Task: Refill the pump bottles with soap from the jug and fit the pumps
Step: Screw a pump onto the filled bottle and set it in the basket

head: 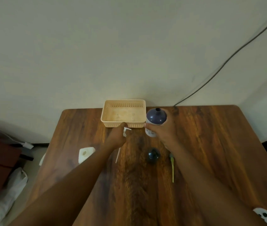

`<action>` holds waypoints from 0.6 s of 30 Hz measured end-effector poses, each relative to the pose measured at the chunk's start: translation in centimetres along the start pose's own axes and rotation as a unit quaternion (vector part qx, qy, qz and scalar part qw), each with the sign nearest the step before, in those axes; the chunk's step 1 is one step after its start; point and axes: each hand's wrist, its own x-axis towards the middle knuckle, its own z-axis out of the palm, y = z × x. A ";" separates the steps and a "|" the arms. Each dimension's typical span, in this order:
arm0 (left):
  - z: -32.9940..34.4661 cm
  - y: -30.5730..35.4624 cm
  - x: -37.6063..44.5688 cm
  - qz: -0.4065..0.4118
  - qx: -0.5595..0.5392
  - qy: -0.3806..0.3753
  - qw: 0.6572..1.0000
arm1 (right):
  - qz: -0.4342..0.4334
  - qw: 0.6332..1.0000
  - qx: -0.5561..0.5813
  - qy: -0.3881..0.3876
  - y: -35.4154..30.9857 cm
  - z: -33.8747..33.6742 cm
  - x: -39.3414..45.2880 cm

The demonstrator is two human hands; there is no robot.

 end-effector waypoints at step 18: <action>-24.3 14.2 -1.3 0.138 -0.040 0.185 0.972 | -0.157 0.987 0.034 0.006 -16.3 1.7 -0.6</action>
